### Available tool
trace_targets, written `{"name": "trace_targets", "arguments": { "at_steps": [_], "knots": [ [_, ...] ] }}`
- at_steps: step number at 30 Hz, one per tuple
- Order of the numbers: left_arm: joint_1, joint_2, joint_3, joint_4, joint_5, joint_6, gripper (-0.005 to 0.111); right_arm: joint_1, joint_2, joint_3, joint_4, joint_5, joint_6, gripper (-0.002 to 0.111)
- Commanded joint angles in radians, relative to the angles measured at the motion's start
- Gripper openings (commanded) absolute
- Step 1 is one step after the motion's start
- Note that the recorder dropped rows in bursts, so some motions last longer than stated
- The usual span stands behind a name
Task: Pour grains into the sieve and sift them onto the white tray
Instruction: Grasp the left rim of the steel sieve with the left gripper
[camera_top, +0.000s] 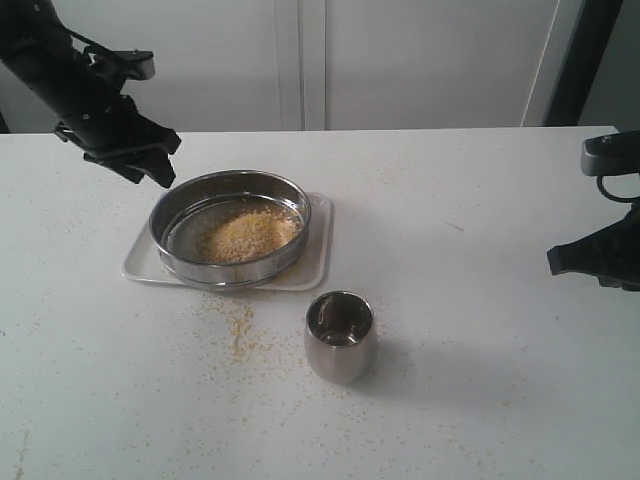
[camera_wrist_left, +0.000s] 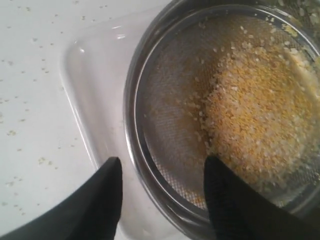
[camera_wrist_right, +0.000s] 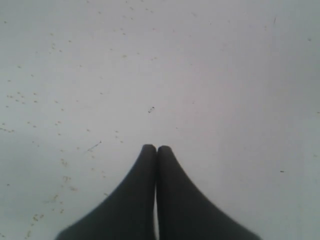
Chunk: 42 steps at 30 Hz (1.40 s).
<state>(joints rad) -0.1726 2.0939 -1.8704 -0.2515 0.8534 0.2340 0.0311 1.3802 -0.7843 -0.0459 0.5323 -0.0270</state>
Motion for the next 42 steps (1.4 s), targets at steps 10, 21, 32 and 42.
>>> {"name": "trace_targets", "arguments": {
  "at_steps": [10, 21, 32, 42],
  "knots": [
    [-0.019, 0.148, -0.121, 0.054, -0.052, -0.058, 0.054, -0.007, -0.003, -0.005, -0.002, -0.015, 0.004, 0.0],
    [-0.067, 0.207, -0.146, 0.201, -0.089, -0.161, 0.051, -0.007, -0.003, -0.005, -0.002, -0.017, 0.004, 0.0],
    [-0.074, 0.239, -0.146, 0.201, -0.093, -0.161, 0.044, -0.007, -0.003, -0.005, -0.002, -0.017, 0.004, 0.0],
    [-0.076, 0.242, -0.146, 0.201, -0.091, -0.15, 0.0, -0.007, -0.003, -0.005, -0.002, -0.018, 0.004, 0.0]
  ]
}}
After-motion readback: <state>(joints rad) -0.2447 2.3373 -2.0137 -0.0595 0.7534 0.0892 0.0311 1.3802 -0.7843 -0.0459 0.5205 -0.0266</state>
